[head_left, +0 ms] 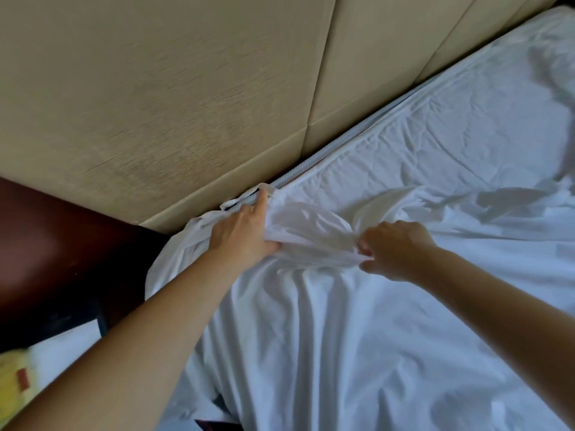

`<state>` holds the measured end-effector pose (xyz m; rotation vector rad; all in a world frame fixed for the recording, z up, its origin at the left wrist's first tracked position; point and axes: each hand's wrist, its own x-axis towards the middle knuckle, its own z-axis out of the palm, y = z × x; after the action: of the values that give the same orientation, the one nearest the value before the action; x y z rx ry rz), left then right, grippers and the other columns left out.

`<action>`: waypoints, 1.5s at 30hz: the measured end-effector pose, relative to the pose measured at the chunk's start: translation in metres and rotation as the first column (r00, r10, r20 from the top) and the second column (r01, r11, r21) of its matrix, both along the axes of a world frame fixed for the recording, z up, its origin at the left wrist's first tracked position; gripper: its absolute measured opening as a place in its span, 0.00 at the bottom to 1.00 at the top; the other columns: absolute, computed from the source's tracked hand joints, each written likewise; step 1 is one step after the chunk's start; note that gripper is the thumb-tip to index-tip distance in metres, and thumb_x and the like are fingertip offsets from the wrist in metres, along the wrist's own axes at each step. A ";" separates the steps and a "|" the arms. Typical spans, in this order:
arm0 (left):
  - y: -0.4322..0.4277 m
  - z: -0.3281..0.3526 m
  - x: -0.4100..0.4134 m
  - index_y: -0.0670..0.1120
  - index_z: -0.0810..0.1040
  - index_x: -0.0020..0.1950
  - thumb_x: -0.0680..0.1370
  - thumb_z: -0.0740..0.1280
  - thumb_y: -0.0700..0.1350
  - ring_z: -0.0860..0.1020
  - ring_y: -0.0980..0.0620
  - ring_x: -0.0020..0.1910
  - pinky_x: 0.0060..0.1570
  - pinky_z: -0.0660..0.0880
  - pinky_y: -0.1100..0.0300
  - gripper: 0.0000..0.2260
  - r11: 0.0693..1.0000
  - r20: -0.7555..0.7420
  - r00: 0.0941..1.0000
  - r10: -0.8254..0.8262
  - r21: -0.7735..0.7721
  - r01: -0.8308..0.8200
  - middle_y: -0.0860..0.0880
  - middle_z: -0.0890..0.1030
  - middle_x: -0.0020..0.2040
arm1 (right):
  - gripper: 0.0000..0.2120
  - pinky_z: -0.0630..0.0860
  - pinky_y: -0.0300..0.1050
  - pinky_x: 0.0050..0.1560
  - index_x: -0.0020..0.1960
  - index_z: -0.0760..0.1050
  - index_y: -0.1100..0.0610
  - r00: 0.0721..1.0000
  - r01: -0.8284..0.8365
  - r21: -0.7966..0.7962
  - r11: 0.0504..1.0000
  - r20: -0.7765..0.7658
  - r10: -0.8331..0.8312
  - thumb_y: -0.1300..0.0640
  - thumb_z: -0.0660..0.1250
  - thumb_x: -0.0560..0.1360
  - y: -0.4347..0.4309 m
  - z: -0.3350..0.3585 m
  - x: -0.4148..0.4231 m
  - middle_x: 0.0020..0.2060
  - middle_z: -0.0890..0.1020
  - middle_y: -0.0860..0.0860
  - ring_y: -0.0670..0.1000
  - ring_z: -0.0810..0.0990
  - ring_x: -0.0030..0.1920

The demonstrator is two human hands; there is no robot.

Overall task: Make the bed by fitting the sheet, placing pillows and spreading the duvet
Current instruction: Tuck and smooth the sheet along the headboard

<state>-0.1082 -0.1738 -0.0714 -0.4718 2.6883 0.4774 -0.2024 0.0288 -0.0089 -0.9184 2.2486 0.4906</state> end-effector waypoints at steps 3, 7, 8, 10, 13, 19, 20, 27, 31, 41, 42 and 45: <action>-0.003 0.000 0.009 0.50 0.52 0.75 0.70 0.70 0.57 0.78 0.43 0.53 0.42 0.72 0.54 0.41 0.993 0.041 0.997 0.061 0.101 -0.064 0.46 0.78 0.57 | 0.33 0.73 0.48 0.49 0.71 0.56 0.51 0.977 0.195 -0.214 0.957 0.129 -0.170 0.47 0.69 0.73 -0.003 -0.006 -0.003 0.51 0.78 0.55 0.59 0.79 0.53; 0.003 0.005 0.026 0.47 0.67 0.59 0.73 0.67 0.56 0.78 0.43 0.50 0.38 0.67 0.57 0.21 0.992 0.086 0.996 0.039 0.119 -0.049 0.48 0.77 0.47 | 0.49 0.78 0.50 0.42 0.76 0.42 0.53 0.842 0.431 -0.062 0.900 0.388 -0.376 0.53 0.74 0.70 -0.001 -0.024 -0.002 0.49 0.78 0.61 0.59 0.80 0.40; 0.005 0.005 0.031 0.47 0.68 0.54 0.74 0.66 0.55 0.78 0.43 0.49 0.38 0.67 0.57 0.16 0.988 0.093 0.995 0.042 0.145 -0.055 0.49 0.76 0.44 | 0.46 0.78 0.49 0.34 0.75 0.45 0.55 0.808 0.465 -0.052 0.884 0.433 -0.399 0.56 0.73 0.70 0.002 -0.029 0.000 0.48 0.78 0.61 0.57 0.78 0.34; 0.006 0.004 0.039 0.47 0.67 0.48 0.76 0.64 0.51 0.78 0.43 0.46 0.36 0.67 0.57 0.10 0.977 0.084 0.994 0.074 0.193 -0.089 0.52 0.72 0.37 | 0.42 0.77 0.48 0.28 0.75 0.48 0.54 0.791 0.501 -0.093 0.861 0.452 -0.411 0.58 0.72 0.71 0.007 -0.033 0.002 0.54 0.76 0.60 0.55 0.76 0.32; 0.003 0.002 0.046 0.46 0.69 0.55 0.77 0.63 0.49 0.79 0.47 0.32 0.32 0.73 0.57 0.11 0.884 0.170 0.955 0.243 0.366 -0.290 0.48 0.77 0.40 | 0.40 0.78 0.45 0.27 0.76 0.51 0.48 0.778 0.542 -0.155 0.826 0.464 -0.424 0.57 0.71 0.72 0.014 -0.033 0.005 0.54 0.75 0.56 0.52 0.76 0.30; 0.013 -0.002 0.062 0.52 0.63 0.56 0.80 0.59 0.43 0.77 0.50 0.22 0.26 0.74 0.60 0.07 0.642 0.398 0.844 0.359 0.551 -0.533 0.43 0.77 0.29 | 0.23 0.77 0.39 0.27 0.65 0.63 0.57 0.764 0.520 -0.075 0.851 0.486 -0.424 0.60 0.68 0.74 0.029 -0.039 0.010 0.22 0.76 0.51 0.46 0.75 0.17; 0.014 -0.002 0.062 0.49 0.64 0.55 0.81 0.56 0.43 0.77 0.50 0.21 0.26 0.74 0.60 0.03 0.579 0.411 0.814 0.409 0.572 -0.580 0.43 0.77 0.29 | 0.17 0.77 0.40 0.25 0.61 0.65 0.60 0.744 0.531 -0.047 0.846 0.503 -0.439 0.61 0.66 0.75 0.026 -0.038 0.009 0.23 0.75 0.53 0.47 0.75 0.17; 0.022 0.002 0.055 0.45 0.53 0.74 0.83 0.51 0.40 0.79 0.53 0.22 0.21 0.74 0.65 0.19 -0.038 0.441 0.441 0.781 0.739 -0.672 0.42 0.80 0.32 | 0.05 0.75 0.40 0.39 0.44 0.71 0.57 0.824 0.514 -0.289 0.808 0.428 -0.371 0.58 0.61 0.78 -0.006 -0.032 -0.007 0.19 0.77 0.46 0.47 0.80 0.23; 0.025 0.001 0.061 0.44 0.53 0.73 0.82 0.48 0.38 0.82 0.52 0.28 0.29 0.78 0.62 0.18 -0.141 0.366 0.309 0.878 0.814 -0.563 0.42 0.80 0.39 | 0.09 0.72 0.43 0.36 0.38 0.68 0.53 0.879 0.469 -0.449 0.761 0.319 -0.354 0.58 0.61 0.77 -0.018 -0.033 0.008 0.22 0.76 0.46 0.47 0.80 0.25; -0.011 -0.009 0.054 0.42 0.66 0.58 0.80 0.51 0.36 0.82 0.51 0.48 0.51 0.75 0.60 0.09 0.254 -0.045 0.345 0.937 0.767 -0.589 0.39 0.81 0.54 | 0.31 0.66 0.52 0.62 0.70 0.60 0.56 0.947 0.322 -0.603 0.730 0.193 -0.258 0.57 0.71 0.72 -0.042 -0.038 0.004 0.58 0.79 0.53 0.57 0.73 0.61; -0.010 -0.010 0.056 0.43 0.66 0.58 0.80 0.51 0.37 0.81 0.51 0.50 0.54 0.75 0.58 0.09 0.290 -0.066 0.370 0.927 0.750 -0.595 0.40 0.81 0.54 | 0.32 0.69 0.51 0.59 0.70 0.60 0.56 0.942 0.334 -0.597 0.729 0.188 -0.278 0.58 0.71 0.72 -0.045 -0.042 0.002 0.56 0.79 0.54 0.57 0.74 0.58; -0.010 -0.013 0.055 0.44 0.64 0.60 0.80 0.51 0.38 0.80 0.51 0.52 0.59 0.73 0.56 0.10 0.335 -0.069 0.416 0.907 0.719 -0.610 0.43 0.80 0.53 | 0.35 0.74 0.44 0.39 0.73 0.54 0.52 0.826 0.563 -0.500 0.658 0.358 -0.435 0.60 0.69 0.73 -0.053 -0.053 -0.009 0.43 0.81 0.56 0.56 0.80 0.41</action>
<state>-0.0530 -0.1837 -0.0846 -1.6791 2.2201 1.8952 -0.2111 -0.0243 -0.0615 -0.5246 2.3471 -0.5796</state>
